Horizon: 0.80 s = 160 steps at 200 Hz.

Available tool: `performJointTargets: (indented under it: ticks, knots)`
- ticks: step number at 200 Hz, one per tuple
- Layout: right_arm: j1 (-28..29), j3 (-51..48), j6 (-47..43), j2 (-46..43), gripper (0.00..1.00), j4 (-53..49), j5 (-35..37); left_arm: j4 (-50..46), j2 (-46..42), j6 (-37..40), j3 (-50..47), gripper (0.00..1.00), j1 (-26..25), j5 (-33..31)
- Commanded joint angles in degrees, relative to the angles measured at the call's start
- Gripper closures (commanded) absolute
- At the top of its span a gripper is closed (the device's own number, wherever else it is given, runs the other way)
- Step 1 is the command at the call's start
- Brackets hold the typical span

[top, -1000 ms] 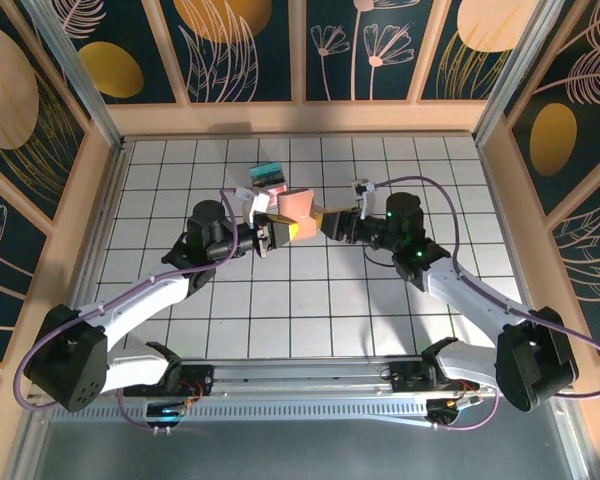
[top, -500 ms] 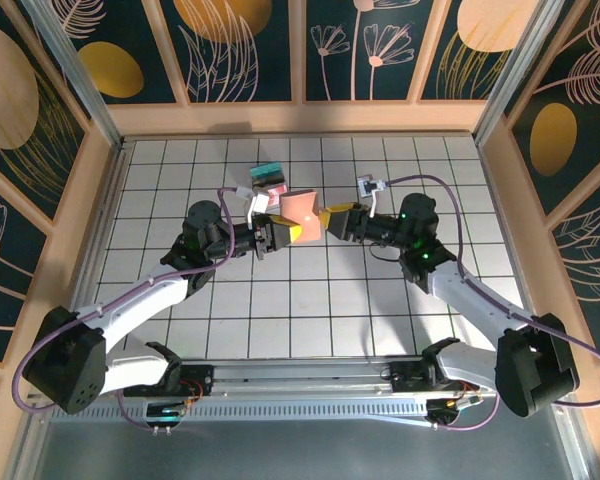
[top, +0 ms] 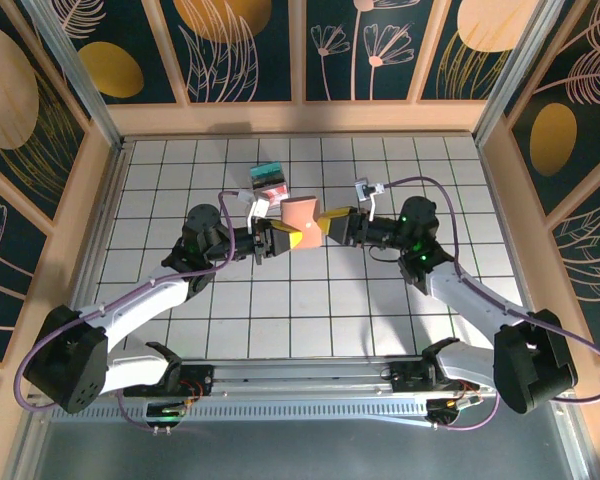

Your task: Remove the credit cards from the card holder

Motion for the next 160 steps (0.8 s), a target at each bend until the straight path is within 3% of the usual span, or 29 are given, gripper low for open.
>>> performJointTargets:
  ticks: [1, 69, 160]
  knots:
    - [-0.4, -0.8, 0.2, -2.5, 0.60, 2.9, -1.0, 5.2, -2.1, -0.3, -0.4, 1.00, 0.1, 2.1]
    - [-0.9, -1.8, 0.4, -4.7, 0.62, 2.6, 0.0, 5.3, -4.0, -0.4, -1.1, 1.00, 0.2, 2.0]
    - [0.8, -0.2, 3.4, 1.4, 0.64, 8.2, -2.8, 8.9, -2.6, -2.7, -1.2, 1.00, 0.1, 4.7]
